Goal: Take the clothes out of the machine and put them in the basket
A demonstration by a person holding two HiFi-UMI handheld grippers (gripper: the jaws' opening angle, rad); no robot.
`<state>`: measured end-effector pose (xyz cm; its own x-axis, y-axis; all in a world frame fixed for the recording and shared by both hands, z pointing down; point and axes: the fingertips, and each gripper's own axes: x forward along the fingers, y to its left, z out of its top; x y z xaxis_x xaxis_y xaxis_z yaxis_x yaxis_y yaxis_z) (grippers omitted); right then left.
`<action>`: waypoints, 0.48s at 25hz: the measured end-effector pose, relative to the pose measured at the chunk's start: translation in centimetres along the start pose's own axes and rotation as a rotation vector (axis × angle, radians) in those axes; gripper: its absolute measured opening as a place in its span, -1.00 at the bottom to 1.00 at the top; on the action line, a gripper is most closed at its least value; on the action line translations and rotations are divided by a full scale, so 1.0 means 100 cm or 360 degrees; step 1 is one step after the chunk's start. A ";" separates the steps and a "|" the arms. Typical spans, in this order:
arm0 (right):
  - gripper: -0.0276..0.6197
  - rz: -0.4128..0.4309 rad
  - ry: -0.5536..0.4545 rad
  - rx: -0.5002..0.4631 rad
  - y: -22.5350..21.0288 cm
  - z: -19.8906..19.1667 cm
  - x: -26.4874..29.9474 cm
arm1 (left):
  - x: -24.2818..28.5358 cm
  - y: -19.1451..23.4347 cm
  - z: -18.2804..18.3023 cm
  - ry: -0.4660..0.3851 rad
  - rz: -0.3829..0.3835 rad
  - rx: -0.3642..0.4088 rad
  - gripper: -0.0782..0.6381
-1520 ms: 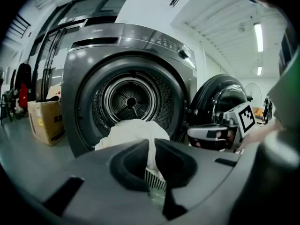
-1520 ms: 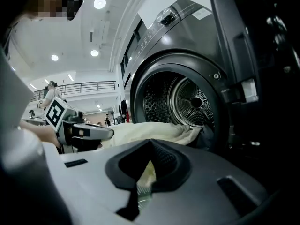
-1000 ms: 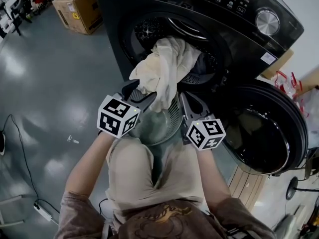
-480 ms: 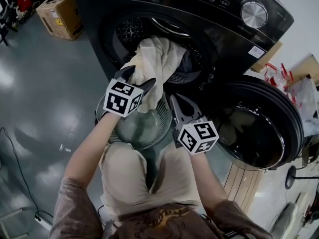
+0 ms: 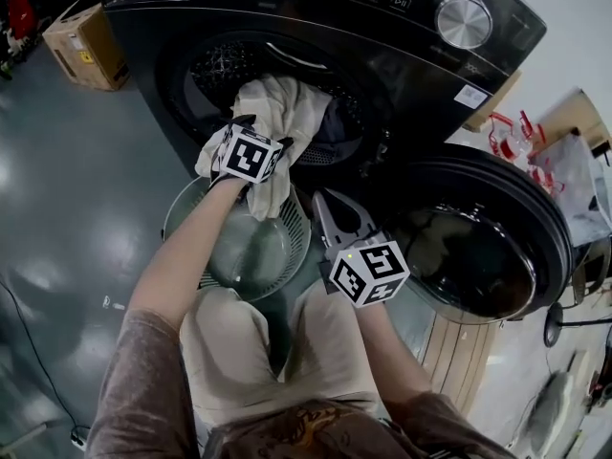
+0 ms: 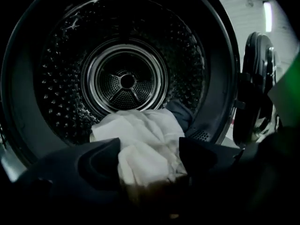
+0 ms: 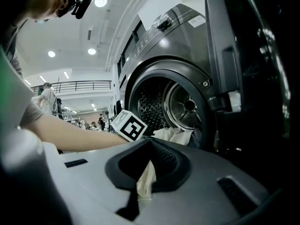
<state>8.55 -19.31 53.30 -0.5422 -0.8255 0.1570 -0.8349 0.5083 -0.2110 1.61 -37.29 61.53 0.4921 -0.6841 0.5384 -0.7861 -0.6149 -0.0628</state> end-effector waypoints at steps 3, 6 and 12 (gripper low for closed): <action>-0.93 -0.0014 0.0003 0.0005 -0.004 -0.002 -0.001 | 0.016 0.004 -0.003 0.0055 0.0039 0.0029 0.31; -0.93 -0.0026 0.0004 0.0011 -0.007 -0.003 -0.002 | 0.028 0.007 -0.003 0.0094 0.0061 0.0035 0.31; -0.93 -0.0040 -0.0009 0.0018 -0.011 -0.001 -0.003 | 0.042 0.014 -0.012 0.0173 0.0137 0.0052 0.26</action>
<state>9.65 -19.61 53.55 -0.5203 -0.8395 0.1567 -0.8473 0.4844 -0.2179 2.16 -40.55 64.70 0.3788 -0.6892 0.6177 -0.8101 -0.5696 -0.1389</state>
